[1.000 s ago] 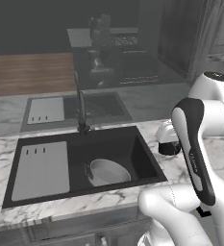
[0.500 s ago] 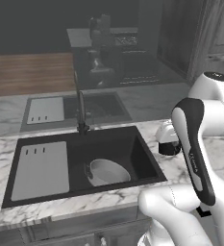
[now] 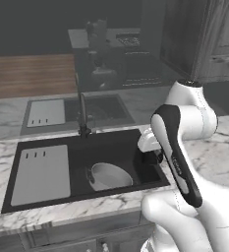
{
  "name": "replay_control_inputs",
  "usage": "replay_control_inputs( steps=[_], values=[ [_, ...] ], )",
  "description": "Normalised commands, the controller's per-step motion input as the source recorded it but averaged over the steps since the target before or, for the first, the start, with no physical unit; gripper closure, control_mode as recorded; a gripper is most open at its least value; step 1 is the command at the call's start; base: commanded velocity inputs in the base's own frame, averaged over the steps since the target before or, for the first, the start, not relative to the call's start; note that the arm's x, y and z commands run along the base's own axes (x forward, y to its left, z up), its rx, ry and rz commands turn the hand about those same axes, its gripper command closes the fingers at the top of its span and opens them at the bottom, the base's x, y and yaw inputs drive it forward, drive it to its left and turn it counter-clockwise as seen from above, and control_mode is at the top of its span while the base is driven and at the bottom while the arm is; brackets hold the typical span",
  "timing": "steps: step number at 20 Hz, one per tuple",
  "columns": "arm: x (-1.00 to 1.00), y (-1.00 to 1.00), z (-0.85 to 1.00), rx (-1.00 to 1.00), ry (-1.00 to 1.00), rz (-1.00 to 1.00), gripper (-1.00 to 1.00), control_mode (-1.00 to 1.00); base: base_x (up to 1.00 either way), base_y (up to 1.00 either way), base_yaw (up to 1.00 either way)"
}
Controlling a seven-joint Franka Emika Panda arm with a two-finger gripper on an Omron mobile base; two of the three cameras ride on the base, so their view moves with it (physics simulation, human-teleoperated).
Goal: Pick the pot and mug and place them in the sink. Then turn on the water.
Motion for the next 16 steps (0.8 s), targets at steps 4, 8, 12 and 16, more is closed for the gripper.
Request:
replay_control_inputs(
  steps=[4, 8, 12, 16],
  values=[
    [0.56, 0.66, -0.46, 0.0, 0.32, 0.2, 1.0, -1.0, 0.0, 0.0, 0.0],
    [0.53, 0.32, -0.44, 0.0, 0.22, 0.08, 1.0, -1.0, 0.0, 0.0, 0.0],
    [0.77, -0.03, -0.09, 0.0, 0.0, 0.0, 1.0, -1.0, 0.0, 0.0, 0.0],
    [0.88, -0.15, -0.18, 0.0, 0.0, 0.0, 1.0, -1.0, 0.0, 0.0, 0.0]
  ],
)
